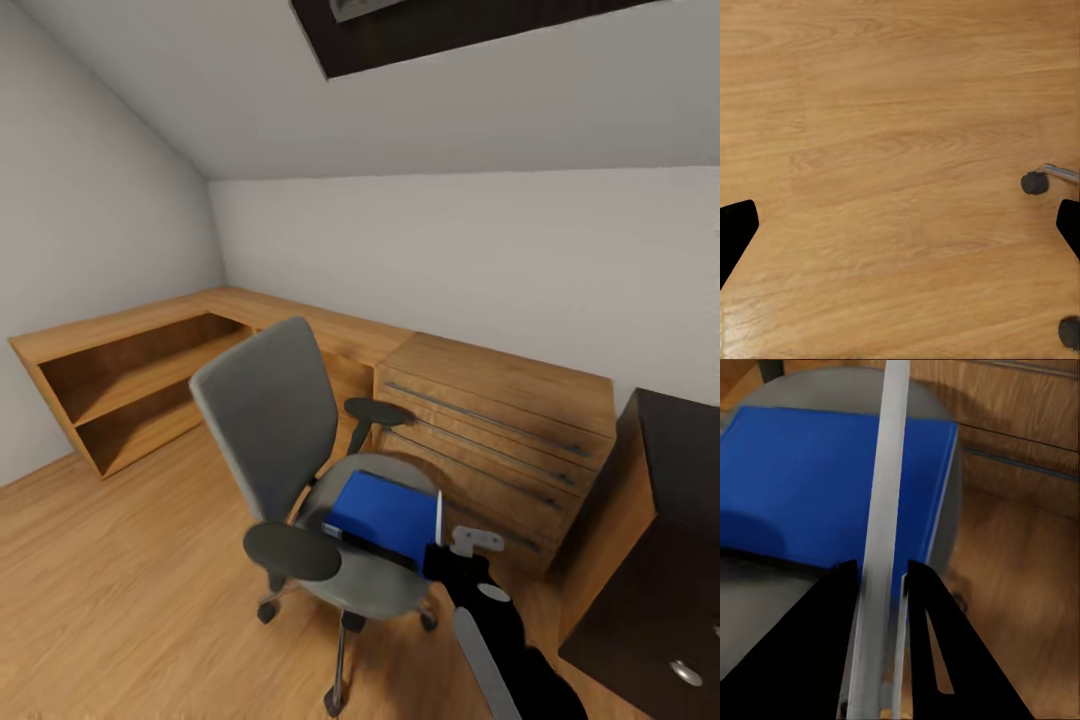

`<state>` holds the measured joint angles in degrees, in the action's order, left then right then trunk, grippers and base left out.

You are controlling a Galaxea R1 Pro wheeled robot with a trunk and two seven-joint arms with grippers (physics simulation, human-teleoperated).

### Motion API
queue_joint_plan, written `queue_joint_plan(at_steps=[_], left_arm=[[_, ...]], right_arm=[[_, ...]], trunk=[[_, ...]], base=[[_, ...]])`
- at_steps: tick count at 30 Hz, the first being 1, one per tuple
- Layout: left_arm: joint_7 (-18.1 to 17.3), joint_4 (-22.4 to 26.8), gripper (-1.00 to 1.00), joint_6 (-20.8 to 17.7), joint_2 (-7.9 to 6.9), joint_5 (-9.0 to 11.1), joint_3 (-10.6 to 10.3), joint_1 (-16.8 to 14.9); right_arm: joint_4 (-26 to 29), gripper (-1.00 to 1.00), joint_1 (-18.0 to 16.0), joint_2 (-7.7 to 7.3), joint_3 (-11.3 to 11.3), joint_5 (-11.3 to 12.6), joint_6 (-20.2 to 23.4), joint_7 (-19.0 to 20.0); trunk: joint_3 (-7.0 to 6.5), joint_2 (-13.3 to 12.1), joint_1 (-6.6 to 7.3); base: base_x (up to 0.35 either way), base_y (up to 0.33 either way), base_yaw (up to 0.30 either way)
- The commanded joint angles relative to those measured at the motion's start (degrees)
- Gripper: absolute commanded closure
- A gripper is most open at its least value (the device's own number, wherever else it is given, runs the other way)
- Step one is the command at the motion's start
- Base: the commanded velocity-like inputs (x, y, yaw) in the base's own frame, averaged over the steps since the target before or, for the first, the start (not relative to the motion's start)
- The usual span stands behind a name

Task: In the bedroom, organize the workspace by keeping the computer under the desk, ensuring the monitor is on the desk, placing the keyboard on the desk next to the monitor, placing the mouse on the desk next to the keyboard, moving the folder from the swivel chair onto the desk next to the mouse, stacking the notebook on top of the folder with the pen on top of the notebook, and positioning the swivel chair next to the desk.

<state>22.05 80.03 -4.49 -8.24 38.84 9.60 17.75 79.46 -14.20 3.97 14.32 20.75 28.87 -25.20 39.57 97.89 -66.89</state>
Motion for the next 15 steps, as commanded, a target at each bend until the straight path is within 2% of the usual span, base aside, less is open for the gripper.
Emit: queue_joint_plan(at_steps=[1, 4, 9, 10, 11, 15], left_arm=[[0.3, 0.1, -1.00, -0.3, -0.02, 0.3, -0.3, 0.0], [0.4, 0.1, -1.00, -0.3, -0.08, 0.1, -3.2, 0.0], [0.5, 0.0, -1.00, -0.4, -0.16, -0.4, -6.1, 0.0], [0.5, 0.0, -1.00, -0.4, -0.17, -1.0, -6.9, 0.0], [0.6, 0.0, -1.00, -0.4, -0.08, -3.9, -8.0, 0.0], [0.6, 0.0, -1.00, -0.5, -0.03, -5.5, -8.3, 0.0]], right_arm=[[0.6, 1.00, 0.2, -0.01, 0.1, 0.6, 0.1, -0.5], [2.2, 1.00, 0.9, 0.05, 0.1, 0.7, 0.3, -0.5], [3.2, 1.00, 1.1, 0.07, 0.1, 0.7, 0.3, -0.6], [3.2, 1.00, 1.1, 0.09, 0.2, 0.8, 0.3, -0.6], [3.4, 1.00, 1.2, 0.14, 0.2, 0.8, 0.3, -0.6], [3.3, 1.00, 1.2, 0.16, 0.3, 0.9, 0.3, -0.6]], trunk=[[-0.14, -0.4, 0.26], [-0.68, -1.6, 0.92], [-1.58, -3.6, 2.02], [-1.76, -4.0, 2.24], [-1.94, -4.4, 2.46], [-2.66, -6.0, 3.34]], base=[[-0.339, 0.000, 0.000], [-0.339, 0.000, 0.000], [-0.334, -0.096, 0.000], [-0.315, -0.175, 0.000], [-0.293, -0.224, 0.000], [-0.287, -0.236, 0.000]])
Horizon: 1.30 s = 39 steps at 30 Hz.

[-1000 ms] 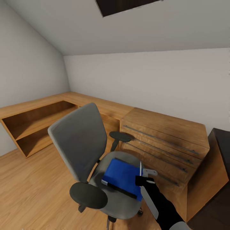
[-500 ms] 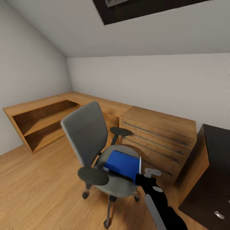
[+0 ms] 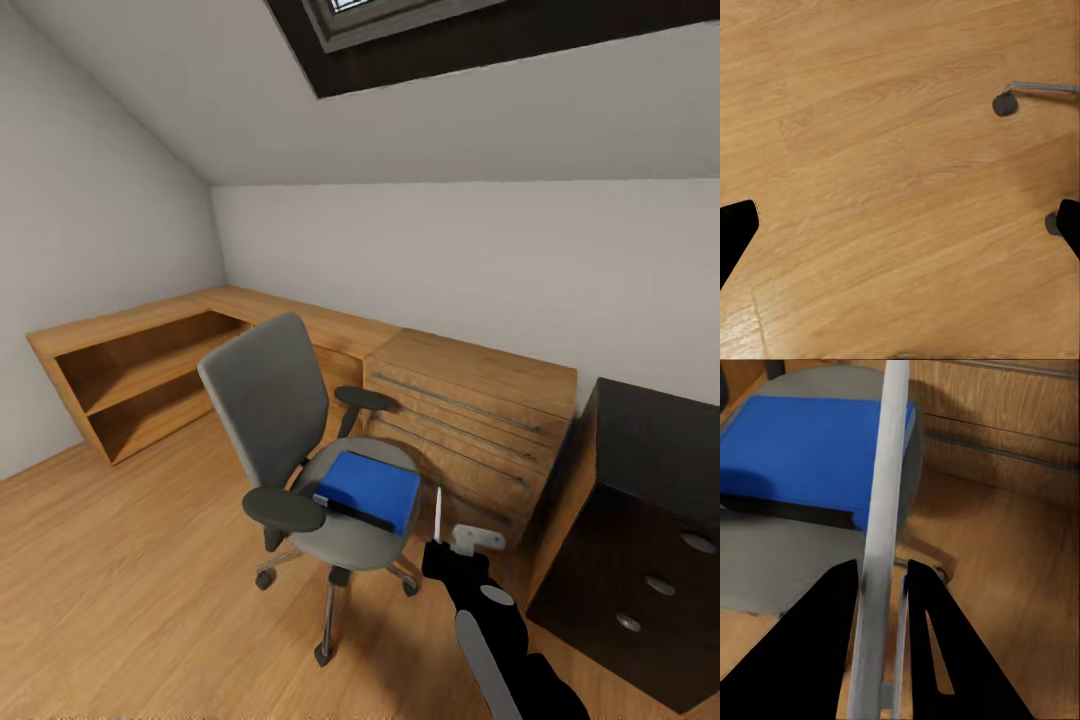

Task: In the bedroom, organize the workspace by keeping the computer under the desk, ensuring the monitor is on the desk, placing the keyboard on the desk next to the monitor, placing the mouse on the desk next to the keyboard, moving the folder from the swivel chair onto the desk next to the mouse, stacking the notebook on top of the folder with the pen on top of the notebook, and positioning the swivel chair next to the desk.

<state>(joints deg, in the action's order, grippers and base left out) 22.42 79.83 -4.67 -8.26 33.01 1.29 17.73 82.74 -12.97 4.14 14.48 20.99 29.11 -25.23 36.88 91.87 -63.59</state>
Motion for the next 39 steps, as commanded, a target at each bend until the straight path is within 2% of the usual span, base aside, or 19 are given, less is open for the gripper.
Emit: queue_joint_plan(at_steps=[1, 5, 6, 7, 18, 27, 30, 32, 36, 37, 39], left_arm=[[0.3, 0.2, -1.00, -0.3, 0.00, 0.0, -0.1, 0.0], [0.3, 0.1, -1.00, -0.3, 0.00, -0.2, -0.8, 0.0], [0.3, 0.1, -1.00, -0.3, 0.00, -0.2, -1.9, 0.0], [0.2, 0.1, -1.00, -0.3, -0.01, -0.2, -4.7, 0.0], [0.4, -3.8, -1.00, -0.2, 0.00, -0.4, -6.8, 0.0], [0.3, -4.3, -1.00, -0.2, -0.01, -0.5, -7.2, 0.0], [0.3, -4.4, -1.00, -0.3, 0.05, -1.6, -7.3, 0.0], [0.3, -4.5, -1.00, -0.4, 0.20, -3.0, -7.7, 0.0], [0.4, -4.9, -1.00, -0.4, 0.43, -4.0, -8.0, 0.0], [0.4, -5.4, -1.00, -0.3, 1.08, -4.3, -8.2, 0.0], [0.4, -5.5, -1.00, -0.3, 1.47, -4.4, -8.2, 0.0]], right_arm=[[0.0, 1.00, 0.0, -0.01, 0.1, 0.6, 0.1, -0.5], [0.2, 1.00, 0.0, -0.05, 0.1, 0.6, 0.0, -0.5], [0.2, 1.00, 0.0, -0.07, 0.1, 0.6, 0.0, -0.5], [1.1, 1.00, 0.1, -0.10, 0.0, 0.5, 0.0, -0.6], [4.3, 1.00, 0.7, -0.20, -0.1, 0.4, 0.1, -0.6], [4.6, 1.00, 0.7, -0.27, -0.2, 0.5, 0.1, -0.6], [4.6, 1.00, 0.7, -0.28, -0.2, 0.5, 0.1, -0.6], [4.6, 1.00, 0.7, -0.29, -0.2, 0.5, 0.1, -0.7], [5.0, 1.00, 0.7, -0.82, -0.2, 0.5, 0.1, -0.6], [5.3, 1.00, 0.7, -0.99, -0.2, 0.5, 0.1, -0.6], [5.3, 1.00, 0.7, -1.03, -0.2, 0.5, 0.1, -0.6]], trunk=[[-0.14, -0.4, 0.26], [-0.86, -2.0, 1.13], [-1.04, -2.4, 1.35], [-1.22, -2.8, 1.57], [-3.19, -7.2, 3.99], [-4.81, -10.8, 5.97], [-5.35, -12.0, 6.63], [-5.71, -12.8, 7.06], [-6.42, -14.4, 7.94], [-6.60, -14.8, 8.16], [-6.96, -15.6, 8.60]], base=[[-0.273, -0.251, 0.000], [-0.267, -0.253, 0.000], [-0.264, -0.254, 0.000], [-0.243, -0.248, 0.000], [-0.060, -0.064, -0.006], [-0.001, -0.001, -0.215], [0.000, 0.000, -0.265], [0.000, 0.000, -0.268], [0.000, -0.002, -0.269], [0.000, -0.090, -0.270], [0.003, -0.123, -0.270]])
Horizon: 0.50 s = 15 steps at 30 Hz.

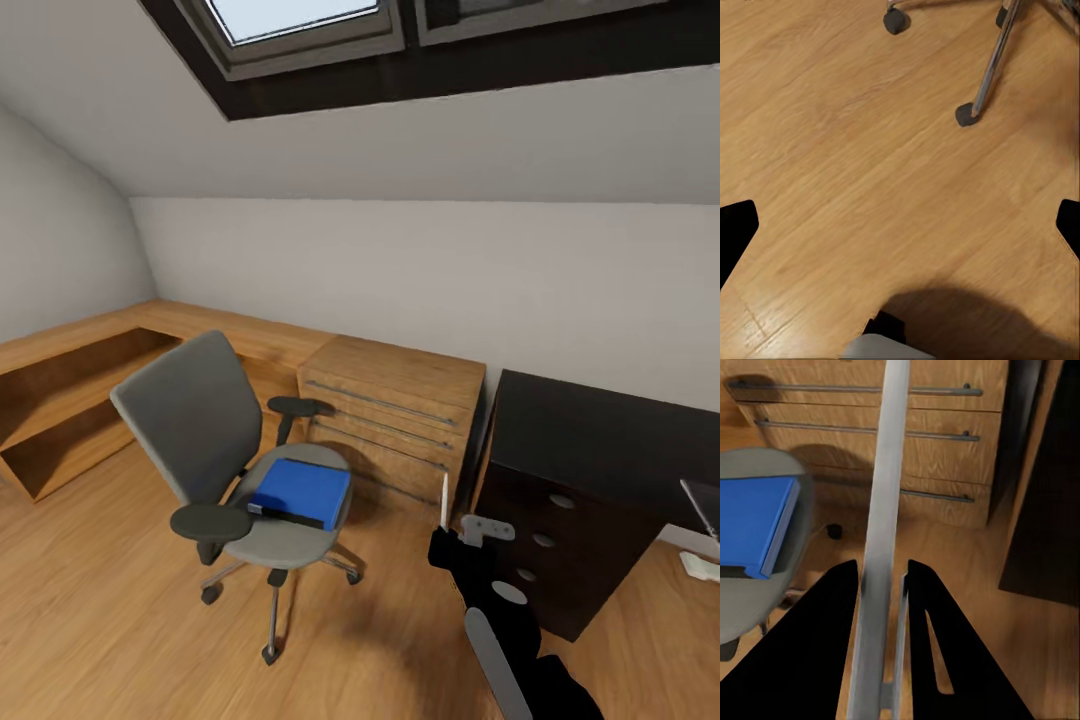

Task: In the bedroom, organize the workspace by keeping the computer under the desk, ensuring the monitor is on the desk, placing the keyboard on the desk next to the monitor, placing the mouse on the desk next to the keyboard, moving the folder from the swivel chair onto the desk next to the mouse, stacking the notebook on top of the folder with the pen on top of the notebook, and positioning the swivel chair next to the desk.

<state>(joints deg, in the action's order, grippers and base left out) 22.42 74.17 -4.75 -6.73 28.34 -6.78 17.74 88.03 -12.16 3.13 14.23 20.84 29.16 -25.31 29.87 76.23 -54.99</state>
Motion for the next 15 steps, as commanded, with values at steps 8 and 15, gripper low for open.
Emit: queue_joint_plan(at_steps=[8, 15], left_arm=[[0.4, 0.0, -1.00, -0.1, 0.48, 0.1, -0.2, 0.0], [0.4, 0.0, -1.00, -0.1, 0.49, 0.1, -0.2, 0.0]], right_arm=[[0.1, 1.00, -0.1, -0.05, 0.1, 0.6, 0.1, -0.5], [0.1, 1.00, -0.1, -0.05, 0.1, 0.6, 0.0, -0.5]], trunk=[[-1.39, -3.2, 1.76], [-2.29, -5.2, 2.86]], base=[[0.165, -0.235, -0.270], [0.217, -0.244, -0.266]])
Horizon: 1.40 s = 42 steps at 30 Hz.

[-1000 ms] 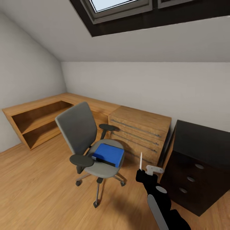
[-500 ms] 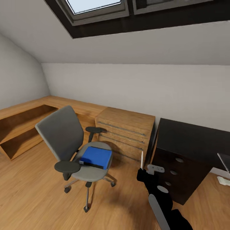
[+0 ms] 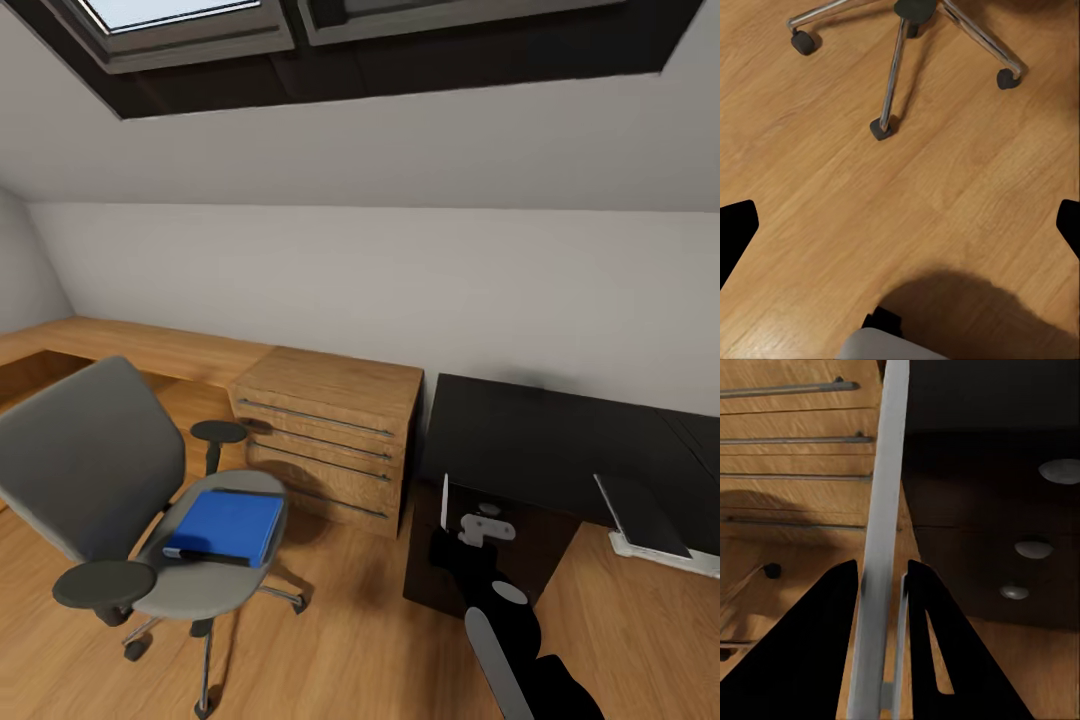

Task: In the bedroom, organize the workspace by keeping the computer under the desk, ensuring the monitor is on the desk, placing the keyboard on the desk next to the monitor, placing the mouse on the desk next to the keyboard, moving the folder from the swivel chair onto the desk next to the mouse, stacking the notebook on top of the folder with the pen on top of the notebook, and positioning the swivel chair next to the desk.

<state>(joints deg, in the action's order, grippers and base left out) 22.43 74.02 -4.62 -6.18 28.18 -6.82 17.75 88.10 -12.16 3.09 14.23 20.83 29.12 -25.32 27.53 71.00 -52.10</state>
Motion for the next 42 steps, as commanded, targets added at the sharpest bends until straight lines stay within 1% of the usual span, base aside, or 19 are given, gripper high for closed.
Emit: queue_joint_plan(at_steps=[1, 11, 15, 16, 19, 21, 34, 39, 42], left_arm=[[0.4, 0.2, -1.00, -0.2, -0.06, 0.3, -0.1, 0.0], [0.2, -0.3, -1.00, 0.0, -0.06, 0.3, -0.3, 0.0], [0.2, -1.2, -1.00, 1.9, -0.06, 0.2, -0.4, 0.0], [0.2, -1.5, -1.00, 2.6, -0.06, 0.1, -0.6, 0.0], [0.3, -2.1, -1.00, 4.0, -0.06, -1.5, -2.4, 0.0], [0.3, -2.2, -1.00, 4.4, -0.06, -2.1, -2.9, 0.0], [0.3, -2.3, -1.00, 4.5, -0.06, -2.4, -3.3, 0.0], [0.4, -2.3, -1.00, 4.5, -0.01, -3.4, -3.3, 0.0], [0.4, -2.3, -1.00, 4.6, 0.02, -3.5, -3.3, 0.0]], right_arm=[[0.1, 1.00, -0.1, -0.01, 0.1, 0.6, 0.1, -0.5], [-0.1, 1.00, -0.1, -0.01, 0.1, 0.6, 0.1, -0.5], [-0.1, 1.00, -0.1, -0.01, 0.1, 0.6, 0.1, -0.5], [-0.1, 1.00, -0.1, -0.01, 0.1, 0.6, 0.1, -0.5], [-0.2, 1.00, -0.1, -0.01, 0.1, 0.6, 0.1, -0.5], [-0.2, 1.00, -0.1, -0.01, 0.1, 0.6, 0.1, -0.5], [-0.3, 1.00, -0.1, -0.01, 0.1, 0.6, 0.1, -0.5], [-0.4, 1.00, -0.1, -0.16, 0.0, 0.6, 0.1, -0.5], [-0.4, 1.00, -0.1, -0.28, 0.0, 0.6, 0.1, -0.5]], trunk=[[0.05, 0.0, -0.03], [0.05, 0.0, -0.03], [0.05, 0.0, -0.03], [0.05, 0.0, -0.03], [0.05, 0.0, -0.03], [0.05, 0.0, -0.03], [0.05, 0.0, -0.03], [0.05, 0.0, -0.03], [0.05, 0.0, -0.03]], base=[[0.236, -0.207, -0.215], [0.047, -0.035, -0.038], [0.135, -0.001, -0.001], [0.250, 0.000, 0.000], [0.289, 0.000, 0.000], [0.310, 0.000, 0.000], [0.319, 0.000, 0.000], [0.320, -0.041, 0.000], [0.320, -0.106, 0.000]])
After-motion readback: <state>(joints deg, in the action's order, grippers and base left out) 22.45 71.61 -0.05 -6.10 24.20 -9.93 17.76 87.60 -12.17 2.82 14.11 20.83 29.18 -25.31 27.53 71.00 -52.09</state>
